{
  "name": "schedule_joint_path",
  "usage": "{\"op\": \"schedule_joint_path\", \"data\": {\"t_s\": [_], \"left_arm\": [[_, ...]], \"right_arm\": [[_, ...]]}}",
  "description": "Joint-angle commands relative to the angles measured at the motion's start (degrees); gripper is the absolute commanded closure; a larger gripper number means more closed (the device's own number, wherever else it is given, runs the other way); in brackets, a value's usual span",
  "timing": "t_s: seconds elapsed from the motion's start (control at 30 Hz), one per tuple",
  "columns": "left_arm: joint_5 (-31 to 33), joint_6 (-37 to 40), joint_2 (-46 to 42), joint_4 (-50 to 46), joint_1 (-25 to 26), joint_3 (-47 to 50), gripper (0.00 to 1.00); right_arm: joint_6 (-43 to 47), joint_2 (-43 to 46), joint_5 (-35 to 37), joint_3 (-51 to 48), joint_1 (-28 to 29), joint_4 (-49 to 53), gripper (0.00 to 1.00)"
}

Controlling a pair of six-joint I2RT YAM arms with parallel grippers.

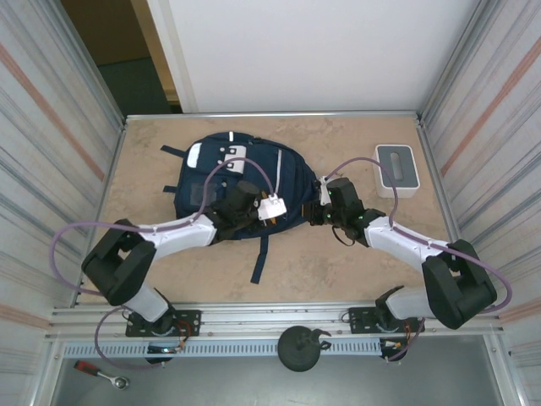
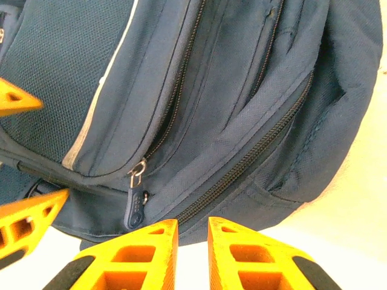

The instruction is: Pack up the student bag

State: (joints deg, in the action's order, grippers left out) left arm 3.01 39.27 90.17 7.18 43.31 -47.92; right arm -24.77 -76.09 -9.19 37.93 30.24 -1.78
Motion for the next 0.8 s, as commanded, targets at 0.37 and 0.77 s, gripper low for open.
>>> {"op": "schedule_joint_path", "data": {"t_s": [0.37,0.77], "left_arm": [[-2.65,5.93,1.42,0.59,-2.01,-1.65,0.99],[-14.68,-0.67,-3.16,-0.34,-6.19,-1.02,1.00]], "right_arm": [[4.25,2.40,-2.26,-2.52,2.92,-5.08,0.59],[6.58,-2.52,-0.97,-1.89,6.44,-12.81,0.58]]}}
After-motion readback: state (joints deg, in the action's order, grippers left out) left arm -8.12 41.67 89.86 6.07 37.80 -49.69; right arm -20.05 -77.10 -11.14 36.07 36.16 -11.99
